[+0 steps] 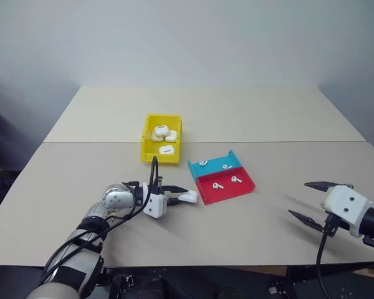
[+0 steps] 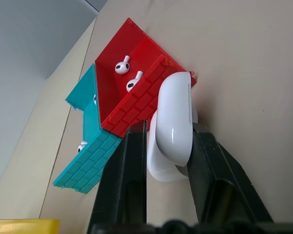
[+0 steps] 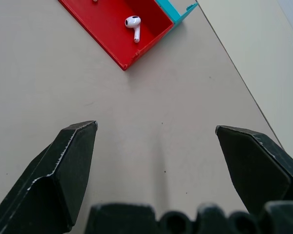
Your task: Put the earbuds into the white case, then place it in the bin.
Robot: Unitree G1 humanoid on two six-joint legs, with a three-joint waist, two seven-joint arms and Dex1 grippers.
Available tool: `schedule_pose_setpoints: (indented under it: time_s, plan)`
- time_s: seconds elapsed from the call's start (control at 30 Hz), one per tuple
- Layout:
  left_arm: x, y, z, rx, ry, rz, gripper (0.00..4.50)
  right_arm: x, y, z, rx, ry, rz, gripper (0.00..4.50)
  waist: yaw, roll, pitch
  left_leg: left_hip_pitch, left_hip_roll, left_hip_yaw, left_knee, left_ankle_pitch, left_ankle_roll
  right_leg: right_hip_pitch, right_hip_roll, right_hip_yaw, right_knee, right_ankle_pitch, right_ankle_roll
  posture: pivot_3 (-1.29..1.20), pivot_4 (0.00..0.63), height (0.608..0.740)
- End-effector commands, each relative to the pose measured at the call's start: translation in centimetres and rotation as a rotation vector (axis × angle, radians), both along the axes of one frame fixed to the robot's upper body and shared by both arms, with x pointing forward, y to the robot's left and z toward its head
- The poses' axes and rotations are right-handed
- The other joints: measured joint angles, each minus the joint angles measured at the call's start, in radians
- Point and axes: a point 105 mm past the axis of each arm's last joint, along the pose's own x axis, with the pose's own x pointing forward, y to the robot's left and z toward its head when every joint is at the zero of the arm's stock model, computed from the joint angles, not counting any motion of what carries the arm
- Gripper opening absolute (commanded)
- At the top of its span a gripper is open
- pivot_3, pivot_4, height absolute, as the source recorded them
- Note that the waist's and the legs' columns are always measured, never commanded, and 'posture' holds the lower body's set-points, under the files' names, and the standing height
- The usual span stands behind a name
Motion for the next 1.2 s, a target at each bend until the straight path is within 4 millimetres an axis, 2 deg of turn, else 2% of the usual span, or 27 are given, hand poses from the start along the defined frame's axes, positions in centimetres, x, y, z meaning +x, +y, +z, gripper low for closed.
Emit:
schedule_pose_setpoints:
  time_s: [0.03,0.07,0.27,0.37,0.57,0.6,0.73,0.83,0.9,1.0,1.2]
  plan:
    - [-0.2,0.2,-0.6,0.038,0.008,-0.013,0.62,0.1,0.2,0.7,-0.01,-0.042,0.005,4.5,0.0,0.0,0.0,0.0,0.0,0.0,0.0,0.0,0.0,0.0,0.0,0.0,0.0,0.0,0.0,0.0,0.15,0.74]
    - [-0.2,0.3,-0.6,0.039,0.009,-0.011,0.37,0.1,0.2,0.7,-0.01,-0.041,0.005,4.5,0.0,0.0,0.0,0.0,0.0,0.0,0.0,0.0,0.0,0.0,0.0,0.0,0.001,0.0,0.0,0.0,0.15,0.74]
    - [0.2,0.7,0.0,0.015,-0.012,0.02,0.36,0.1,0.1,0.6,-0.011,-0.039,0.007,4.5,-0.001,0.0,0.0,0.002,0.0,0.0,0.001,0.0,0.0,0.0,0.0,0.001,0.004,0.0,0.0,0.0,0.15,0.74]
    - [0.5,2.0,1.0,0.028,-0.054,0.054,0.36,0.1,0.1,0.7,-0.012,-0.042,0.007,4.5,-0.007,0.0,0.0,0.003,0.0,0.0,0.001,0.001,0.0,0.0,0.001,0.001,0.005,0.0,0.0,0.0,0.15,0.74]
    - [0.2,7.2,4.0,0.14,-0.08,0.285,0.36,-0.1,0.0,0.5,-0.005,-0.039,0.001,4.5,-0.022,0.0,0.0,0.004,0.002,0.0,0.0,0.001,0.0,0.0,0.002,0.002,0.006,0.0,0.0,0.0,0.15,0.74]
    - [0.1,7.7,4.4,0.146,-0.068,0.338,0.36,-0.1,0.1,0.4,-0.003,-0.036,0.002,4.5,-0.022,0.0,0.0,0.004,0.002,0.0,0.0,0.001,0.0,0.0,0.002,0.003,0.006,0.0,0.0,0.0,0.15,0.74]
    - [-1.4,12.0,5.6,0.315,-0.068,0.687,0.36,0.3,0.6,0.0,0.012,-0.03,0.021,4.5,-0.025,0.001,0.0,0.004,0.002,0.001,0.0,0.001,0.0,0.001,0.002,0.003,0.006,0.0,0.0,0.0,0.15,0.74]
    - [-2.8,13.9,5.8,0.401,-0.05,0.965,0.36,0.9,1.0,-0.1,0.019,-0.024,0.043,4.5,-0.025,0.0,0.0,0.005,0.003,0.001,0.0,0.001,0.0,0.001,0.002,0.003,0.006,-0.001,-0.001,0.0,0.15,0.74]
    - [-4.0,14.2,5.7,0.426,-0.013,1.121,0.36,1.4,1.3,-0.3,0.026,-0.019,0.06,4.5,-0.021,0.0,0.0,0.005,0.003,0.001,0.0,0.001,0.0,0.001,0.003,0.003,0.007,-0.001,-0.001,0.0,0.15,0.74]
    - [-4.9,13.9,5.6,0.385,0.018,1.276,0.36,2.0,1.6,-0.3,0.03,-0.017,0.082,4.5,-0.011,0.0,0.0,0.005,0.003,0.001,0.001,0.001,0.0,0.001,0.003,0.003,0.007,-0.001,-0.001,0.0,0.15,0.74]
    - [-6.6,15.9,4.5,0.477,0.034,1.674,0.36,3.6,2.6,-0.2,0.03,-0.006,0.154,4.5,-0.008,-0.001,0.001,0.004,0.003,0.0,0.001,0.001,0.0,0.0,0.004,0.003,0.006,-0.001,-0.001,0.0,0.15,0.74]
